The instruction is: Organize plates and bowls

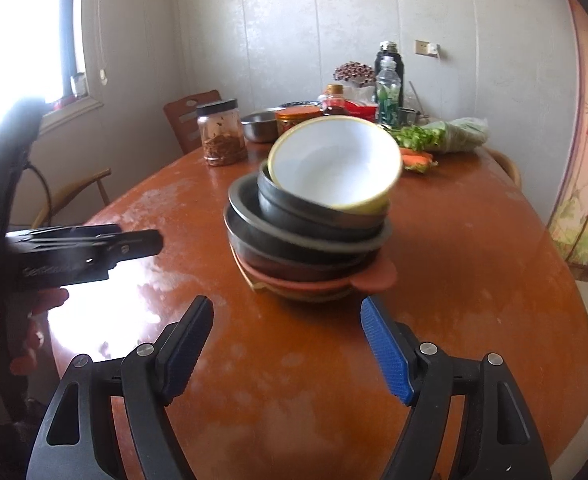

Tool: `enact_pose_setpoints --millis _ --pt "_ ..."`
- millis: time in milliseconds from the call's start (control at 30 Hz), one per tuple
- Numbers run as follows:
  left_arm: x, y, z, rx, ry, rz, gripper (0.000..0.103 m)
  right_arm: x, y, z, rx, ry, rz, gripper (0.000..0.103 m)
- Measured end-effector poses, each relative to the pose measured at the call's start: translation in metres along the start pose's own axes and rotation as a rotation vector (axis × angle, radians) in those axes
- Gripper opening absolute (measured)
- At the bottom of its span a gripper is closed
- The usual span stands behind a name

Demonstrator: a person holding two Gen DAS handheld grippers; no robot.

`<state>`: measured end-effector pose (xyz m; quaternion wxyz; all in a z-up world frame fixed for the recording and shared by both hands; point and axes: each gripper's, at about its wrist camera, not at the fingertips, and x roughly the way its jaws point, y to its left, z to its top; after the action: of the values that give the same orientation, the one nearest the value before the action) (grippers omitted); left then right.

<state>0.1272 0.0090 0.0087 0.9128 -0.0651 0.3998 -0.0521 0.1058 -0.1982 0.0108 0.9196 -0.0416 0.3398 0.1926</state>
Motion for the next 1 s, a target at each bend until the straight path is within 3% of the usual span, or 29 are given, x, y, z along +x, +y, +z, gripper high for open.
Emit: enact_pose_setpoints --millis 433,1000 --pt "-0.023 -0.028 -0.052 0.011 -0.028 0.016 0.079 -0.032 -0.005 -0.046 0.031 -0.05 -0.047 0.079" --pt "-0.027 -0.047 -0.077 0.006 -0.012 0.028 0.082 -0.051 -0.011 -0.067 0.042 -0.068 -0.084 0.081"
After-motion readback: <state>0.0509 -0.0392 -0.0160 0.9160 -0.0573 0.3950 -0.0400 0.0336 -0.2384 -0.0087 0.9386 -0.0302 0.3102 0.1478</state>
